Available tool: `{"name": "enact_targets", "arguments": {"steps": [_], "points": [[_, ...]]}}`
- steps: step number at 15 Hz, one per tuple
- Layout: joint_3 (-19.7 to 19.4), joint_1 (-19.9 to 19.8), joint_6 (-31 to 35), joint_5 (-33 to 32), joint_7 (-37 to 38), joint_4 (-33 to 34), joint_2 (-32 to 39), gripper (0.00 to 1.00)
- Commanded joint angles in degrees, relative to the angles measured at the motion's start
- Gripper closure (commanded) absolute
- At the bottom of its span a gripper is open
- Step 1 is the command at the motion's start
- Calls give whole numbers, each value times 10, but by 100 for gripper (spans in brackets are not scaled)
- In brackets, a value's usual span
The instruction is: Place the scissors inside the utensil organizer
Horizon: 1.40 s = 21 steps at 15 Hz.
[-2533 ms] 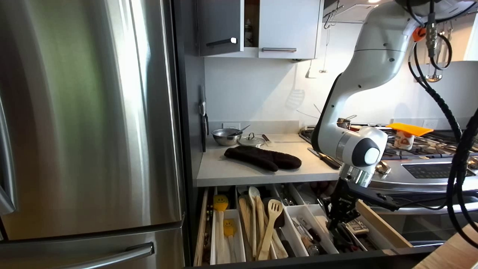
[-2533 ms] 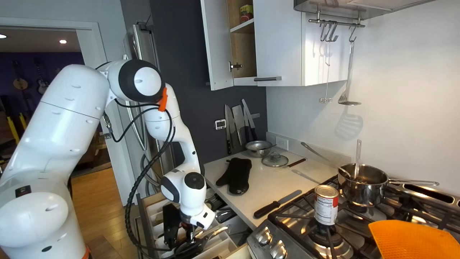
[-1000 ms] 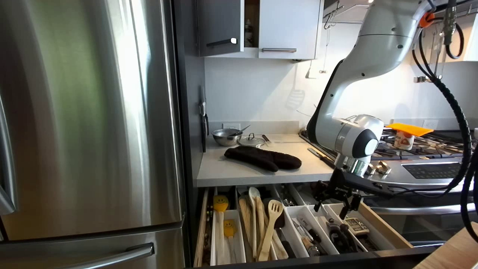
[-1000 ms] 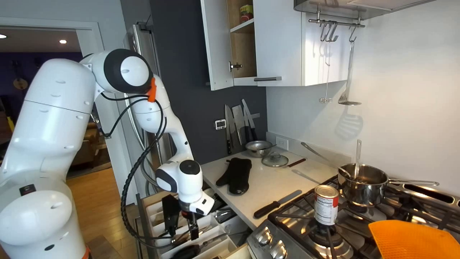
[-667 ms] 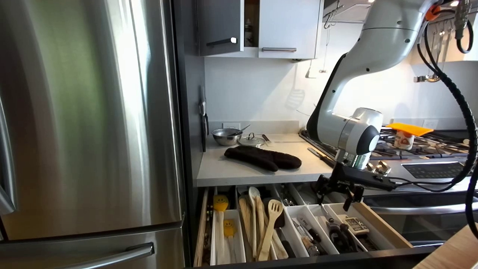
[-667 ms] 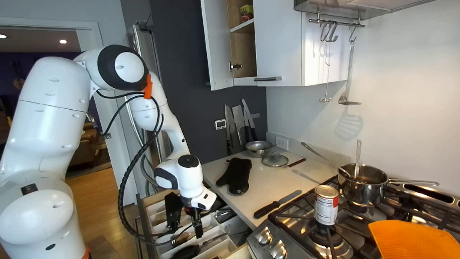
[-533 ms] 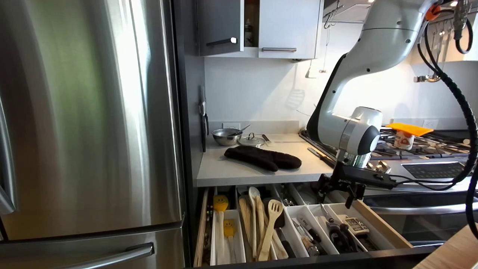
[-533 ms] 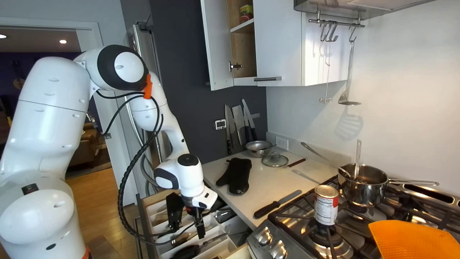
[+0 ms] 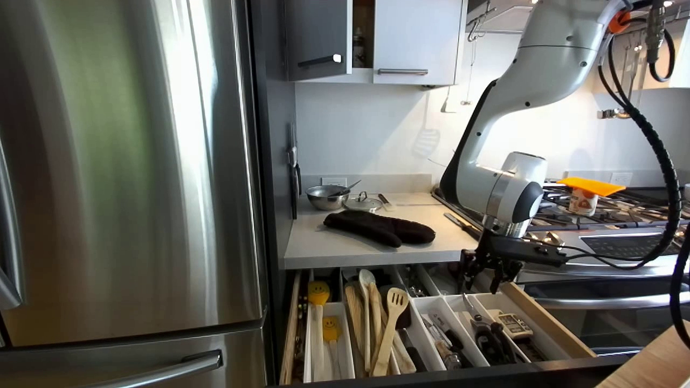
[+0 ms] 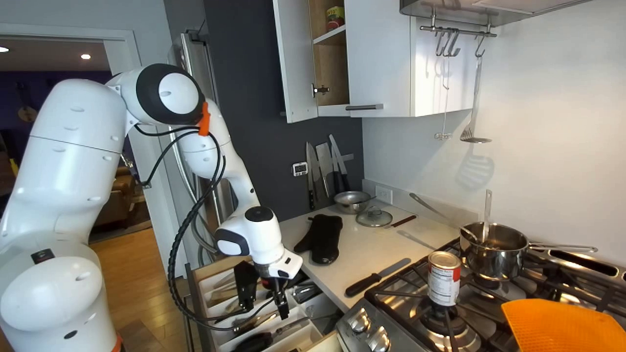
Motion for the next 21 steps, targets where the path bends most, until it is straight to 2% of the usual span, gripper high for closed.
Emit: {"name": "enact_targets", "arguments": {"steps": [1,4,6,13,21], "points": [[-11,3,-4,-12,13,14,28,65],[-20,4,-6,-9,31,21,53,89],[-24,6,-11,-10,45,26,69,100],[-25,10,-10,-5,98,52,109,100],[-34,20,-32,-23,133,59,122,100]]}}
